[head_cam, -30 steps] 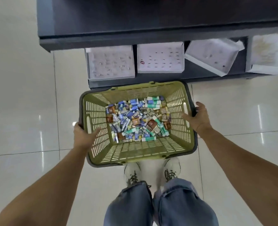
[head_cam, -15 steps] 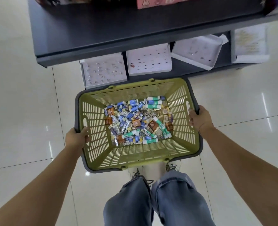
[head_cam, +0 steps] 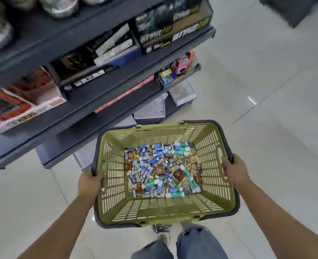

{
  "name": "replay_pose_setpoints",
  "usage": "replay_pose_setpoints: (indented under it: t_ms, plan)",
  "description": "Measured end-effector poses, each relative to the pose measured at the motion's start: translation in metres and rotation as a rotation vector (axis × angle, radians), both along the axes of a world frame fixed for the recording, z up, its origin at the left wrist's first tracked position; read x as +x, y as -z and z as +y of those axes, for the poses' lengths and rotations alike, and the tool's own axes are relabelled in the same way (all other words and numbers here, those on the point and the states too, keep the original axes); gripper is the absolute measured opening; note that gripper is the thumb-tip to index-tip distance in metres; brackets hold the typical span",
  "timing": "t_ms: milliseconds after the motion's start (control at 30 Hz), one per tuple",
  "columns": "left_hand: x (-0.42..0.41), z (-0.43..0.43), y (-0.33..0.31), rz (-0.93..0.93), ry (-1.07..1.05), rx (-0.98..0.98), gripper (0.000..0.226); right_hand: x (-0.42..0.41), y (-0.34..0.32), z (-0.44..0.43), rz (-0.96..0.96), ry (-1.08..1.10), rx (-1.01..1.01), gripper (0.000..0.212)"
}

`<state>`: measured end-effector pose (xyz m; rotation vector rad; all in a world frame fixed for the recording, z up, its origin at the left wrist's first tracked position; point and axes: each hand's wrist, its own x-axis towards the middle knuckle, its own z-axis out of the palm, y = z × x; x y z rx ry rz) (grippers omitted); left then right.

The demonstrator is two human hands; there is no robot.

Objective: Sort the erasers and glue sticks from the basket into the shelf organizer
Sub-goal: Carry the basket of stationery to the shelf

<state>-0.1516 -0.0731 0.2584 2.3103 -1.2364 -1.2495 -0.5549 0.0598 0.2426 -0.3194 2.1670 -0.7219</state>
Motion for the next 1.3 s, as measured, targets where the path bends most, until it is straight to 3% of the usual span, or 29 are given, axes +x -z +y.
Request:
replay_pose_setpoints:
  t_ms: [267, 767, 1300]
  plan:
    - [-0.134, -0.01, -0.099, 0.215, 0.181, -0.029, 0.027, -0.082, -0.105, 0.098, 0.14, 0.247, 0.0, 0.018]
    - [-0.423, -0.006, -0.167, 0.304, 0.518, 0.002, 0.031, -0.245, -0.188, 0.228, 0.136, 0.738, -0.095, 0.016]
    - [-0.794, -0.089, -0.183, 0.355, 0.711, 0.028, 0.023, -0.531, -0.199, 0.181, 0.064, 1.029, -0.151, 0.013]
